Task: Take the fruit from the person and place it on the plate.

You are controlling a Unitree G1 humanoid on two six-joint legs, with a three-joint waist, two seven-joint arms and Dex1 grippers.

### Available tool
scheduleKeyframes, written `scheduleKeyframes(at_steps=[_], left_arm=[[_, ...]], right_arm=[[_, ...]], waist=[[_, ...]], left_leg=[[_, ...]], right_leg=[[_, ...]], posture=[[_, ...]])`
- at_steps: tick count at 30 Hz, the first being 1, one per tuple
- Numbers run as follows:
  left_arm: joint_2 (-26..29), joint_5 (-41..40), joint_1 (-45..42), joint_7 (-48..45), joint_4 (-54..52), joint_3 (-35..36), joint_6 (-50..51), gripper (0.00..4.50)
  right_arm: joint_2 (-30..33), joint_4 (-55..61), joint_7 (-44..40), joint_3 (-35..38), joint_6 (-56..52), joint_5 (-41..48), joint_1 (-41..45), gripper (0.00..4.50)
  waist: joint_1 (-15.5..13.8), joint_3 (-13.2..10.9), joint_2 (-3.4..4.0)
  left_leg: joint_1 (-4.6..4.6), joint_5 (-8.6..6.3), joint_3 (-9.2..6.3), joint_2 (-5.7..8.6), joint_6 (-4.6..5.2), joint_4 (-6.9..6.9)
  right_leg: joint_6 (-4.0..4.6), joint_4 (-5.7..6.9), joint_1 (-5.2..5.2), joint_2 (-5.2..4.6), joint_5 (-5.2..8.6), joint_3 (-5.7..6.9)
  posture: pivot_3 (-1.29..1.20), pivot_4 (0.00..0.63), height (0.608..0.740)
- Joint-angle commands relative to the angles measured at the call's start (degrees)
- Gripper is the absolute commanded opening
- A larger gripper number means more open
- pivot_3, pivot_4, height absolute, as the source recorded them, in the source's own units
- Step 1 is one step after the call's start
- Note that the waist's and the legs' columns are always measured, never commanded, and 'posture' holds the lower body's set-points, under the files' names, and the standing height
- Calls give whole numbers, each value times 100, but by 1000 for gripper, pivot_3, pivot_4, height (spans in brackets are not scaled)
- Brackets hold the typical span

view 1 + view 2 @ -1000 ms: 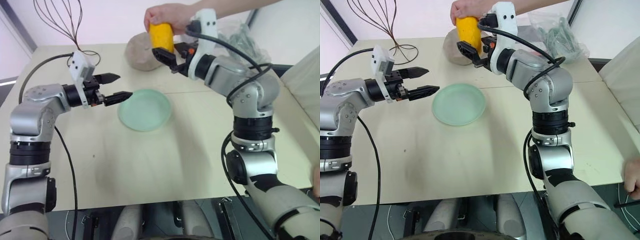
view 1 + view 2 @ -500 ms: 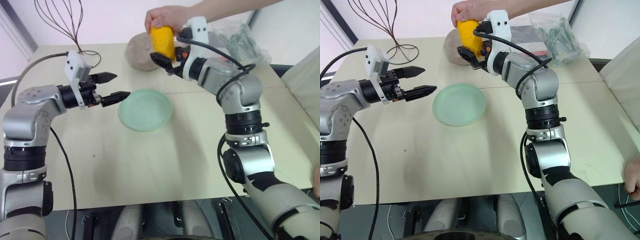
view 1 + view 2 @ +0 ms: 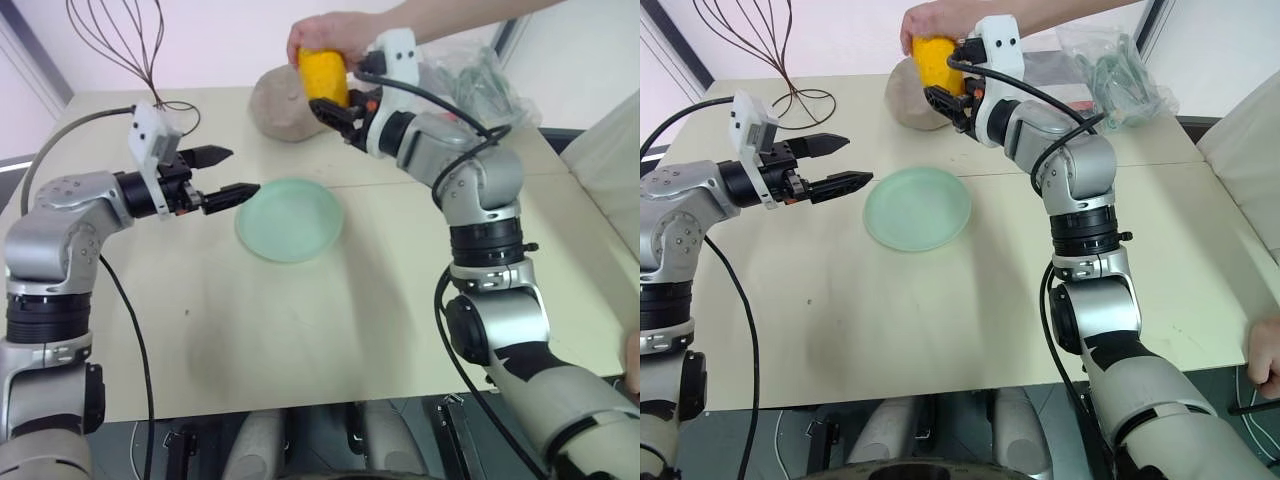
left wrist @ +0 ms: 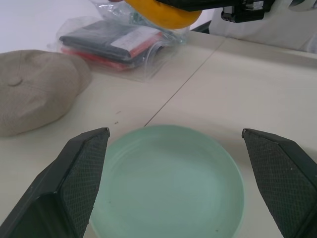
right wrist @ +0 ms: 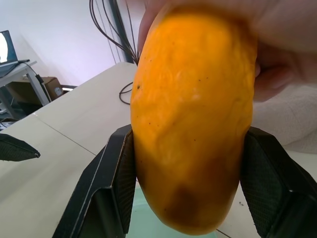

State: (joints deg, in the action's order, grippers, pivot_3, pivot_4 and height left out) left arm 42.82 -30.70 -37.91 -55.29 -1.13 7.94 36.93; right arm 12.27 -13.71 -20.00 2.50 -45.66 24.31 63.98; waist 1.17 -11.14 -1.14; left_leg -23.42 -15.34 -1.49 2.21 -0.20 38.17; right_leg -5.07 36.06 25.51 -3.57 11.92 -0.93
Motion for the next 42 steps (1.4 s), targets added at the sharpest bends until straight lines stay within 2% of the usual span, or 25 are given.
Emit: scheduleKeyframes(at_steps=[1,6,16,27,35,37,38,40,42], left_arm=[[138,-123,57,-12,-217,214,31,4500],[334,-199,283,-83,-261,265,115,4500],[641,-341,629,-135,-483,423,319,4500],[837,-436,909,-189,-685,508,421,4500],[787,-477,940,-79,-805,493,461,4500],[764,-481,942,-58,-829,468,465,4500],[753,-484,937,-59,-834,454,466,4500],[735,-481,926,-61,-836,430,464,4500],[721,-476,911,-77,-829,404,454,4500]], right_arm=[[-29,232,-24,121,42,48,204,2328],[-104,495,16,138,-238,181,-57,2328],[-754,1350,398,-230,-1204,283,-1476,2328],[-545,1381,226,-869,-1301,-73,-2033,2328],[-535,1203,96,-1015,-1091,-325,-2146,2328],[-541,1189,69,-1014,-1052,-361,-2140,3298],[-537,1193,49,-1015,-1028,-375,-2134,3581],[-509,1231,-2,-1018,-995,-395,-2118,4480],[-453,1302,-58,-998,-985,-405,-2087,4480]], waist=[[1,0,0],[6,-1,1],[-2,-1,2],[1,-1,1],[2,-1,1],[2,-1,1],[3,-1,1],[2,-1,1],[2,-1,1]], left_leg=[[0,0,0,0,0,0],[0,0,0,0,0,-2],[0,0,-1,0,-1,-4],[2,1,-1,0,-1,-4],[2,1,0,0,-1,-4],[2,1,0,0,-1,-4],[2,1,0,0,-1,-4],[2,1,0,0,-1,-4],[2,1,0,0,-1,-4]], right_leg=[[0,0,0,0,0,0],[0,0,2,0,0,-1],[1,0,2,-3,1,-2],[2,-1,1,0,1,-1],[2,0,1,2,1,0],[2,0,1,3,1,-1],[2,0,1,3,1,0],[2,0,1,3,1,0],[2,0,1,4,1,0]], posture=[[0,150,740],[0,150,740],[0,150,740],[0,150,740],[0,150,740],[0,150,740],[0,150,740],[0,150,740],[0,150,740]])
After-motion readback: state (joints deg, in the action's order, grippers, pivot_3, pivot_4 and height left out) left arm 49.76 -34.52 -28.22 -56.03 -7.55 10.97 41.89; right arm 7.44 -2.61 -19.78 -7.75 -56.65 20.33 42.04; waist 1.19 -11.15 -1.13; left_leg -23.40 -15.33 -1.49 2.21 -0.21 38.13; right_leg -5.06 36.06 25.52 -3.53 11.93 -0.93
